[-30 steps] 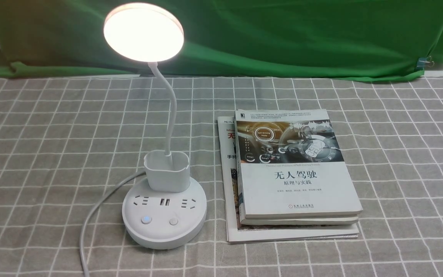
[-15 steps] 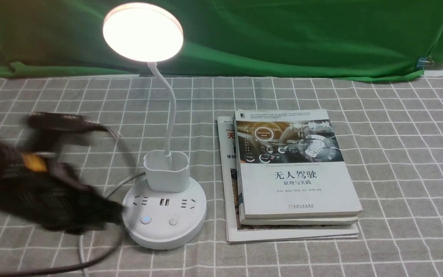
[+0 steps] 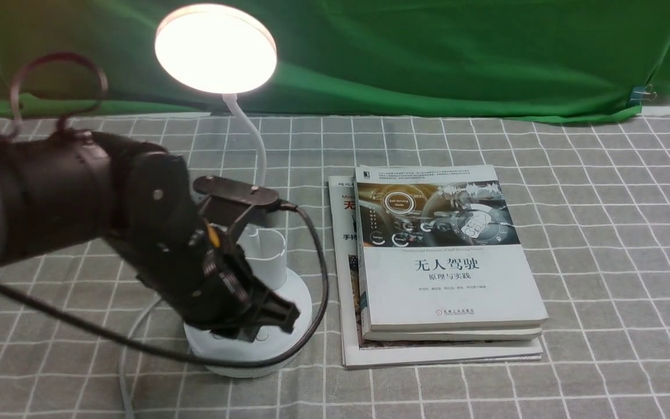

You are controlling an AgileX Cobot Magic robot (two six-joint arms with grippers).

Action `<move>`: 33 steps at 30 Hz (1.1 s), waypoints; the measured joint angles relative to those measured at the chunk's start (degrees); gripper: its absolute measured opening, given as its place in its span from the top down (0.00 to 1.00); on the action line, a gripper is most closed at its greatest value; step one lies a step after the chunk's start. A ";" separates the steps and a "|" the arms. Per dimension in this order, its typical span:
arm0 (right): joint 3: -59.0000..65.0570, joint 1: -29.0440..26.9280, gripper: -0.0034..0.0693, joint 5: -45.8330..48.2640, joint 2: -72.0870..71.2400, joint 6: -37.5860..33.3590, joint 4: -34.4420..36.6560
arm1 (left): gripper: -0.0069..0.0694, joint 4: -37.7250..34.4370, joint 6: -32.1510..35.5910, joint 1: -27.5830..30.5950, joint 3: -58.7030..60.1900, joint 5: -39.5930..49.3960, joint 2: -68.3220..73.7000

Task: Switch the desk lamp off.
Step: Use the left arm to press the button switch on the lamp holder

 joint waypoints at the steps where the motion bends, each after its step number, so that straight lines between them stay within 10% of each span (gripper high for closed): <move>1: 0.00 0.00 0.90 0.00 0.00 0.00 0.00 | 0.89 0.03 -0.02 0.00 -0.86 0.15 1.28; 33: 0.00 0.00 0.90 0.00 0.00 0.00 0.00 | 0.89 0.54 -0.91 0.00 -4.40 3.10 1.42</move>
